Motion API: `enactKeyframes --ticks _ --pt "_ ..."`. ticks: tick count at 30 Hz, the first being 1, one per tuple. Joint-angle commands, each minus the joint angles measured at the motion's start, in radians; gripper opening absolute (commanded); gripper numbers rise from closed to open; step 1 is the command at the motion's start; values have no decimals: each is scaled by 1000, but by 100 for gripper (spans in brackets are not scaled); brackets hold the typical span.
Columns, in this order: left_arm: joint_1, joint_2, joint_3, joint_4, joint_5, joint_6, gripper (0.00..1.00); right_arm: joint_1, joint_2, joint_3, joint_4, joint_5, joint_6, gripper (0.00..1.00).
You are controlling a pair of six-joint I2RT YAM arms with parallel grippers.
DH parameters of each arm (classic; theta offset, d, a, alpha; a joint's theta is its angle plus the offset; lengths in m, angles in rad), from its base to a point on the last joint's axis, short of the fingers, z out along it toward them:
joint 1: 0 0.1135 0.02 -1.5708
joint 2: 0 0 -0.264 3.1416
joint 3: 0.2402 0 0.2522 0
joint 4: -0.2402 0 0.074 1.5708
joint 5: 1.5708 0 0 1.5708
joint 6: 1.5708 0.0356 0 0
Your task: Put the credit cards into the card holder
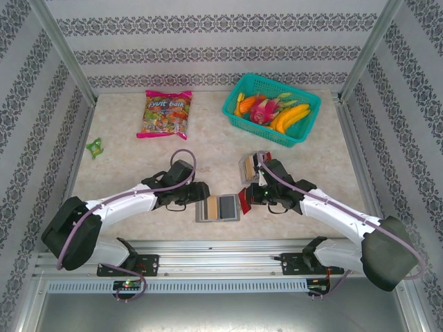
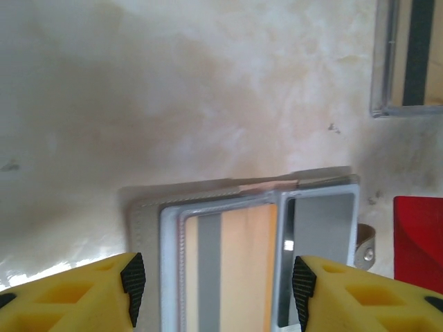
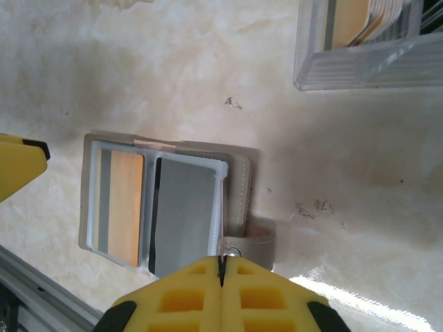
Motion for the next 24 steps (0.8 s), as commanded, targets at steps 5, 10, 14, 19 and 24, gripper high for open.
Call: enactKeyframes --ticks 5,10,14,19,24 --pt "11 -8 -33 -43 -4 -16 61 20 40 -16 65 0 53 0" --pt "11 13 -42 -28 13 -18 60 35 73 -19 86 -5 62 0" --pt "11 36 -41 -14 33 -16 60 38 101 -22 99 -8 72 0" --pt "10 61 -46 6 54 -15 59 41 136 -26 113 -22 81 0" --pt "11 83 -50 27 70 -15 58 43 135 -31 147 -40 101 0"
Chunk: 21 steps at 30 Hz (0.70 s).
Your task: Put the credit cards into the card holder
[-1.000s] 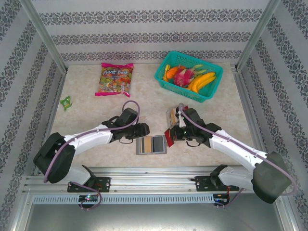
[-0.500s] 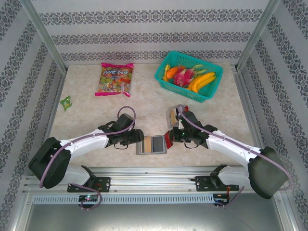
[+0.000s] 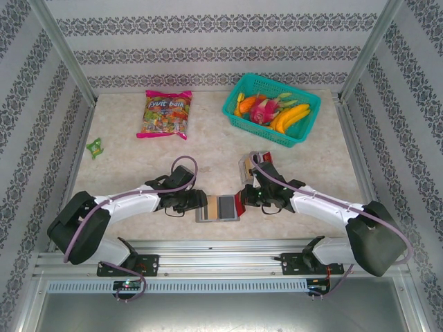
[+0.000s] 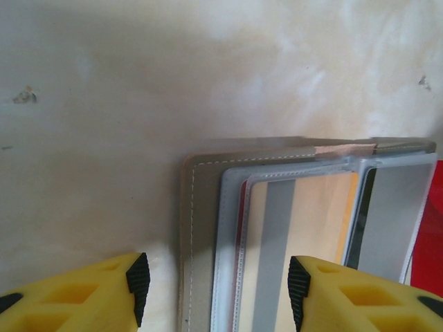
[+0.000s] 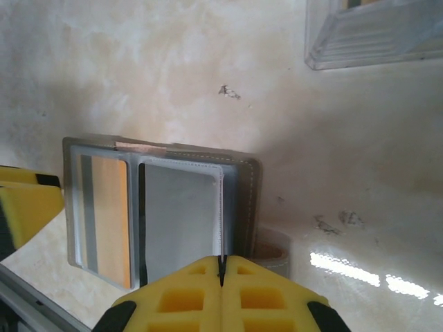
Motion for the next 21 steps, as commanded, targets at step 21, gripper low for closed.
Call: enactKeyframes --ticks 21 --pt "11 -94 -24 -9 -73 -33 57 102 51 68 168 -72 117 0"
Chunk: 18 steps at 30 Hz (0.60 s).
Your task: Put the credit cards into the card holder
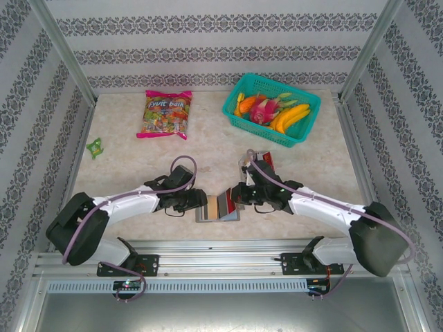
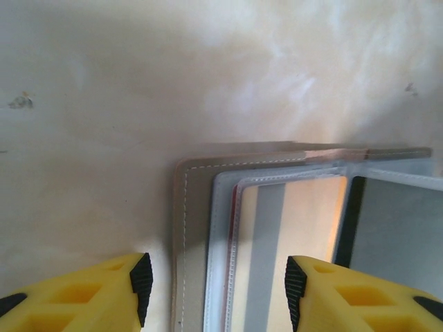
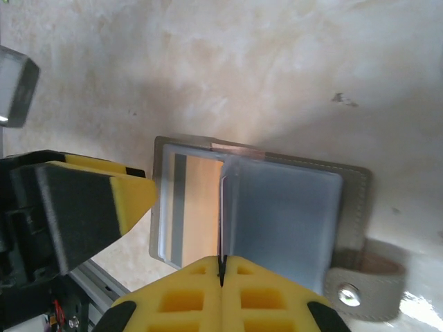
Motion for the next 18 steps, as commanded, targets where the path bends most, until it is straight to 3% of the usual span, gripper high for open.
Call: enactKeyframes --ticks 1,8,13,18 --pt "11 -85 -21 -40 -80 -22 58 38 61 46 85 -24 32 0" --pt "11 -258 -79 -96 -168 -51 67 91 187 117 106 -37 39 0" --pt "11 -248 -88 -63 -115 -30 67 83 115 59 101 30 21 0" --pt "11 -161 -63 4 -18 4 66 50 31 -67 207 27 39 0"
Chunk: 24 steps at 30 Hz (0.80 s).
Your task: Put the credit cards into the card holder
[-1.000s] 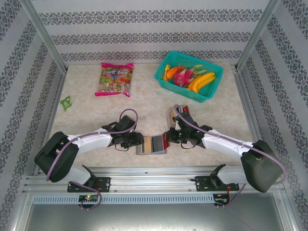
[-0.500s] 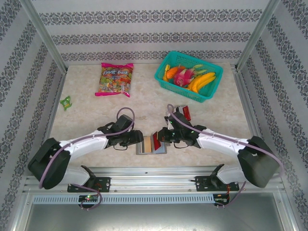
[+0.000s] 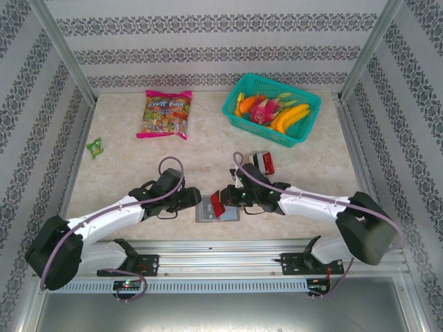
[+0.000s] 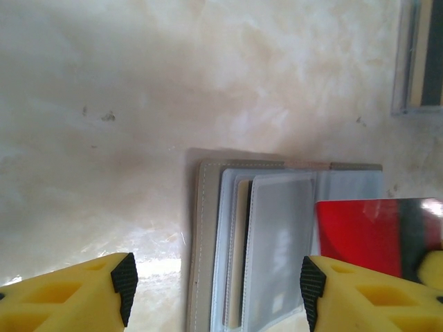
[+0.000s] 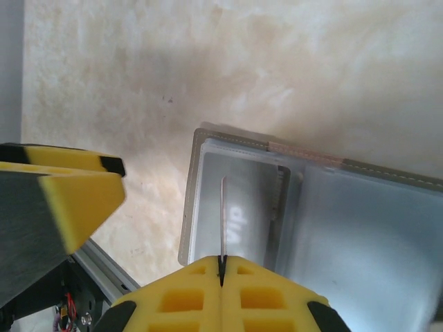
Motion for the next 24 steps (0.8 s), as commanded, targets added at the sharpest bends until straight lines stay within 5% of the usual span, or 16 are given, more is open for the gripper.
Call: enactKeyframes --ticks 1,13,24 --pt "9 53 23 35 69 37 65 -24 -46 -79 80 21 18 0" --pt "-3 182 54 73 115 59 62 -34 9 -187 313 -29 89 0" --pt "-10 275 74 89 135 68 50 -31 104 -196 327 -17 114 0"
